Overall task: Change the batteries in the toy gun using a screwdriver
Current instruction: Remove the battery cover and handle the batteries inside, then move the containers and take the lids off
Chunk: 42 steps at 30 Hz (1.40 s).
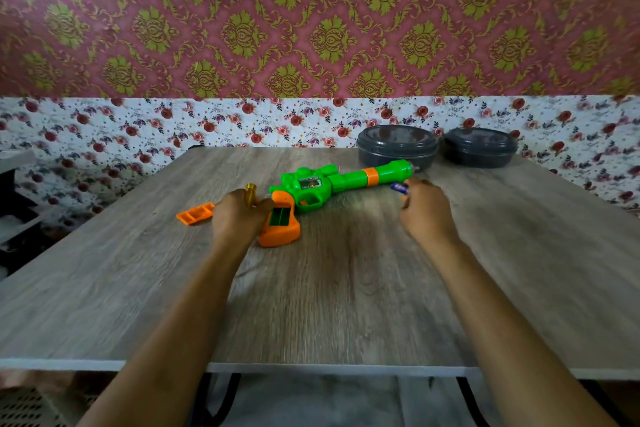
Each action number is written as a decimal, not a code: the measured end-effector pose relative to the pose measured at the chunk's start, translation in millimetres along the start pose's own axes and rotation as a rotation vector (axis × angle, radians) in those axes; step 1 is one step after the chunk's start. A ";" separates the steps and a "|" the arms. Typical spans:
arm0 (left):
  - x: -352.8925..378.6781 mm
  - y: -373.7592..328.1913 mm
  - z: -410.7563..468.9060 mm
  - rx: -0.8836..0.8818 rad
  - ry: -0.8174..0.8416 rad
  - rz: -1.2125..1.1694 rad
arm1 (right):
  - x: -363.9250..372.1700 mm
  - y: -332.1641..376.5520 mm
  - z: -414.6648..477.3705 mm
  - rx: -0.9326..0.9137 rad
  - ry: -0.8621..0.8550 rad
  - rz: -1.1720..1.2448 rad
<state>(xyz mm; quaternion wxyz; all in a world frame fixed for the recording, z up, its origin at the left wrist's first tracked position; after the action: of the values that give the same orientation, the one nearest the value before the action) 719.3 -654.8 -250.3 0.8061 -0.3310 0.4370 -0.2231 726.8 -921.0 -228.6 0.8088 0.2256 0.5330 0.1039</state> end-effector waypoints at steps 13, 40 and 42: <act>0.2 -2.4 -1.4 0.020 0.015 0.028 | 28.8 -31.1 1.5 0.093 0.144 -0.143; -10.9 -12.5 -5.1 0.152 -0.146 -0.319 | 21.3 -31.0 -7.3 0.066 0.074 -0.288; -10.2 -14.5 -5.0 0.182 -0.118 -0.309 | 20.8 -30.6 -7.2 0.064 0.072 -0.288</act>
<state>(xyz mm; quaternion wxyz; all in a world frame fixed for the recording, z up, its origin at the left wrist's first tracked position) 708.7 -659.8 -236.1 0.8130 -0.3323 0.3108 -0.3633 726.6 -937.5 -262.5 0.7881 0.1686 0.5915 -0.0224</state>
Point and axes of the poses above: each hand's wrist, its own z-axis towards the middle knuckle, its own x-axis out of the palm, y = z × x, the point moved 4 cm from there along z, towards the middle knuckle, and after that the axes turned 9 degrees about x, right-handed, at the moved point
